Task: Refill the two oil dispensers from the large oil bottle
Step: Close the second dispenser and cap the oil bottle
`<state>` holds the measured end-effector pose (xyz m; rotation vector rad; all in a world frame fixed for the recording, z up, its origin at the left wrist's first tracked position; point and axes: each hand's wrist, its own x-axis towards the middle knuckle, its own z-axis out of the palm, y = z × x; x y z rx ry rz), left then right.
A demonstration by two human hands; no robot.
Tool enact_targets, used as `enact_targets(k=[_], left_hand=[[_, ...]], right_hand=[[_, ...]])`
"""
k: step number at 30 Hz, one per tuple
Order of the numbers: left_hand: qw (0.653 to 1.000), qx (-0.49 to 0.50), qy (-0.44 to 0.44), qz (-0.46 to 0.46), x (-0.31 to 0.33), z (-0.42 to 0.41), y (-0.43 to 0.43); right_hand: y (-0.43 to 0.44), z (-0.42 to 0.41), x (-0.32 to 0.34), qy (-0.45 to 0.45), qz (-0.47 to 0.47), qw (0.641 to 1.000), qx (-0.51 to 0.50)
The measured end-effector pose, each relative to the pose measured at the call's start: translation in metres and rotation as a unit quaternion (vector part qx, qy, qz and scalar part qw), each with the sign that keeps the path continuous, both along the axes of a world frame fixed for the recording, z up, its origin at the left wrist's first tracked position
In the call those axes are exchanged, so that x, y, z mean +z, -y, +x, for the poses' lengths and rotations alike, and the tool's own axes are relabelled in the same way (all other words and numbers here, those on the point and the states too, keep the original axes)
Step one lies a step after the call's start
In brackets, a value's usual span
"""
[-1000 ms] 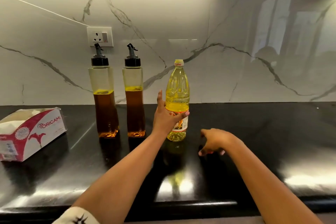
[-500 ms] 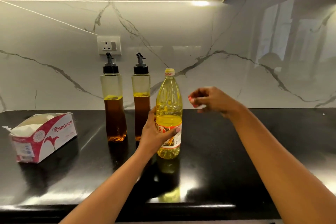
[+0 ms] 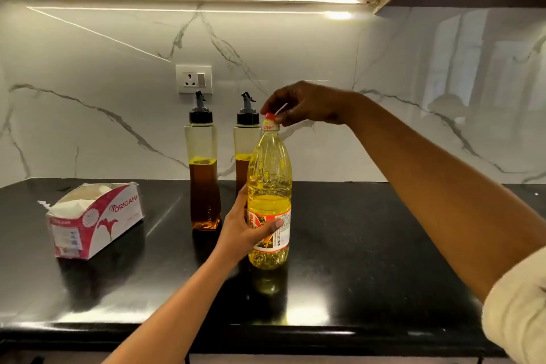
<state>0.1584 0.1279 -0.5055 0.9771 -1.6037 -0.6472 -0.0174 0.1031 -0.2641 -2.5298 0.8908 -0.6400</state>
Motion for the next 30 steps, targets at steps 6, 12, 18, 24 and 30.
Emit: enact_targets(k=[6,12,18,24,30], left_hand=[[1.0,-0.005,-0.006,-0.006,0.001,-0.003,0.0],[1.0,0.007,-0.008,-0.007,-0.002,-0.006,0.002],[1.0,0.016,-0.008,-0.002,-0.004,-0.004,0.003],[1.0,0.027,-0.001,-0.015,-0.004,-0.008,0.0],[0.998,0.054,0.009,-0.027,-0.004,-0.011,-0.004]], right_hand=[[-0.002,0.006,0.019,-0.099,0.0,0.995,-0.001],[-0.002,0.02,0.024,-0.155,-0.07,0.982,-0.088],[-0.007,0.035,0.02,-0.218,-0.144,0.954,-0.149],[-0.013,0.038,0.02,-0.176,-0.095,0.962,-0.184],[-0.013,0.055,0.014,-0.146,-0.078,0.952,-0.258]])
